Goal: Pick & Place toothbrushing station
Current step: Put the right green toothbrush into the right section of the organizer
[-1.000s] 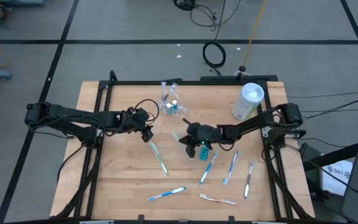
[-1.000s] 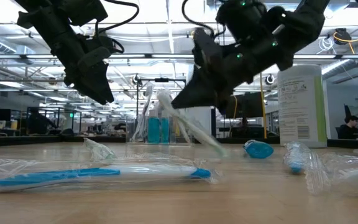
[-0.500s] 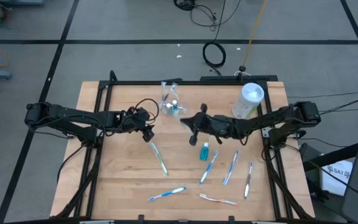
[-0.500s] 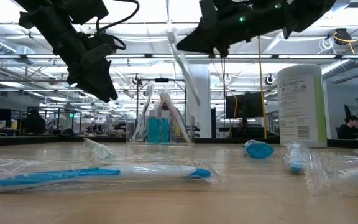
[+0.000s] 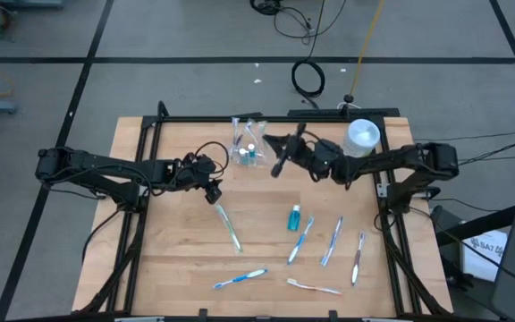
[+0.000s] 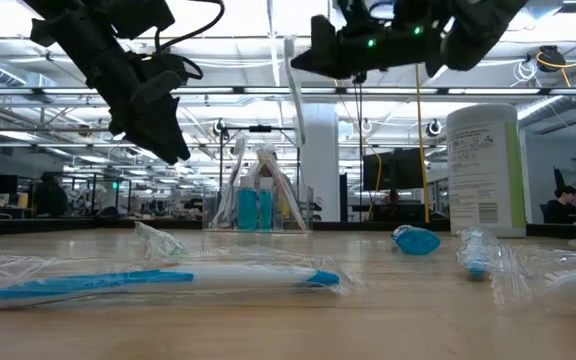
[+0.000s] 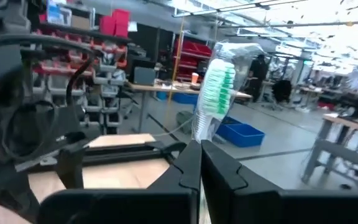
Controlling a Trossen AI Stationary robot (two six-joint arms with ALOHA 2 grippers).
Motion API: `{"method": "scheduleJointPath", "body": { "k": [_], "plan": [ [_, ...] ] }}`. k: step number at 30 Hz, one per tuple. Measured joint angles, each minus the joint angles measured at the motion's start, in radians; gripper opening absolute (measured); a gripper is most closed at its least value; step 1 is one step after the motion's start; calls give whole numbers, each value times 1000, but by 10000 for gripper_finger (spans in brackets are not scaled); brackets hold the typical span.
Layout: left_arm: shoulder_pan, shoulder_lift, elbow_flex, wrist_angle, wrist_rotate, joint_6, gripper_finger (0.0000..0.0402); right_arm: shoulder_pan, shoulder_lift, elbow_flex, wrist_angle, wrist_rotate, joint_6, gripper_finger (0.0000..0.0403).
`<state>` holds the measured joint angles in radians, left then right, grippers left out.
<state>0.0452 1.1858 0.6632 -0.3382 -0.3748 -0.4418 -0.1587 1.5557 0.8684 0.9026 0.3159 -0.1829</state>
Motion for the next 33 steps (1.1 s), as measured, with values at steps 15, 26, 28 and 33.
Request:
{"method": "scheduleJointPath", "body": {
  "k": [15,26,28,33],
  "plan": [
    [0,0,0,0,-18,5,232,-91,293,-1,237,61,15,0],
    [0,0,0,-1,-18,14,232,-95,360,0,134,76,77,0],
    [0,0,0,-1,-18,14,232,-95,360,0,87,76,112,0],
    [0,0,0,-1,-18,14,232,-95,358,0,49,76,130,3]
  ]
}}
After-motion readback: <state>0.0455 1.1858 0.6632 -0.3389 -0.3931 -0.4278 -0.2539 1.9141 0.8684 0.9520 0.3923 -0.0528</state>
